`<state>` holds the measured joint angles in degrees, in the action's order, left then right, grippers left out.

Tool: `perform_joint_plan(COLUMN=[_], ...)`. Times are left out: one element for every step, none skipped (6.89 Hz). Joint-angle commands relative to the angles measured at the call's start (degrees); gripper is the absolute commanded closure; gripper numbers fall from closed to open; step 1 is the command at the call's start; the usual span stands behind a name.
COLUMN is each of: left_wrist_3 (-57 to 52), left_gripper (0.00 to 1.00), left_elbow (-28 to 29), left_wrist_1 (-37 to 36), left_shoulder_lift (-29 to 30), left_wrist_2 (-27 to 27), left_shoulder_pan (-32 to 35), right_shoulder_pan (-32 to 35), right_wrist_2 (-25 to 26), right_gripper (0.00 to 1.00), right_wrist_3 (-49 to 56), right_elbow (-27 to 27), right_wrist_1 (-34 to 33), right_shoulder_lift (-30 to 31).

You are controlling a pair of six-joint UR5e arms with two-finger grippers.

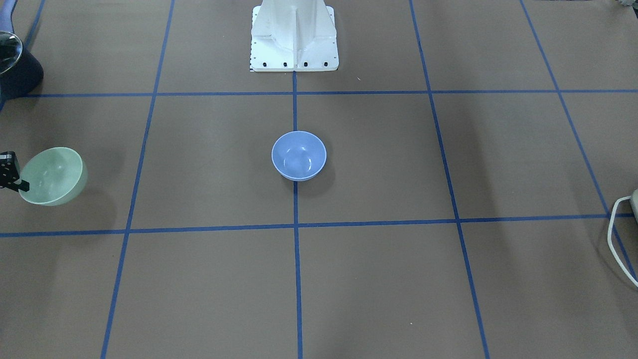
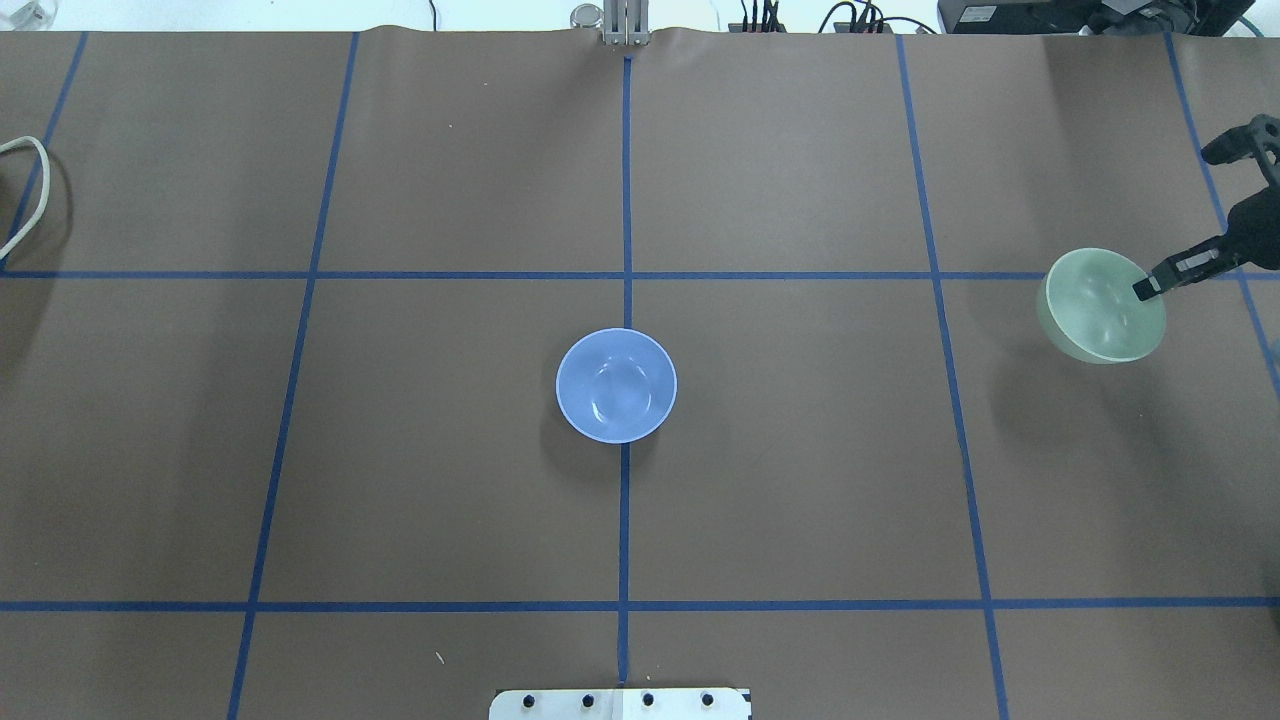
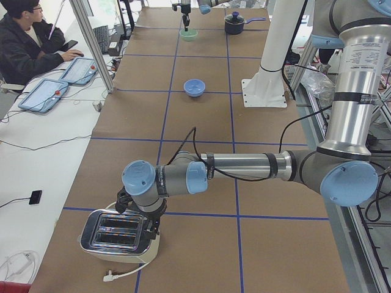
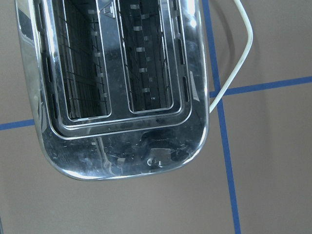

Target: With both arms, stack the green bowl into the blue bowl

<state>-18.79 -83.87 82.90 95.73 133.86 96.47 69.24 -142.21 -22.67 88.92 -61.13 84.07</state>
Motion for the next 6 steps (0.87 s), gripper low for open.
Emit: perform_joint_plan(left_wrist_3=[0.07, 0.24, 1.72, 4.00, 4.63, 4.72], left_gripper=[0.01, 0.01, 0.01, 0.01, 0.01, 0.01], left_elbow=[-0.15, -0.33, -0.42, -0.07, -0.24, -0.07], left_wrist_1=[0.07, 0.07, 1.03, 3.12, 3.67, 4.54], left_shoulder_lift=[-0.11, -0.11, -0.19, -0.28, -0.98, -1.42], left_wrist_2=[0.00, 0.52, 2.01, 2.02, 2.02, 2.02], left_shoulder_pan=[-0.05, -0.05, -0.05, -0.05, -0.14, -0.14], right_shoulder_pan=[-3.38, -7.50, -14.68, -20.49, -24.03, -29.29], right_wrist_2=[-0.88, 1.30, 7.50, 14.17, 17.11, 23.41], right_gripper=[1.00, 1.00, 1.00, 1.00, 1.00, 1.00], right_wrist_3=[-22.20, -32.33, -40.35, -47.48, -50.86, -51.06], right_elbow=[3.86, 5.89, 7.82, 8.28, 8.72, 12.29], right_wrist_1=[0.04, 0.04, -0.04, -1.26, -8.32, -18.40], right_shoulder_lift=[-8.09, -12.04, -15.30, -19.16, -24.34, -27.78])
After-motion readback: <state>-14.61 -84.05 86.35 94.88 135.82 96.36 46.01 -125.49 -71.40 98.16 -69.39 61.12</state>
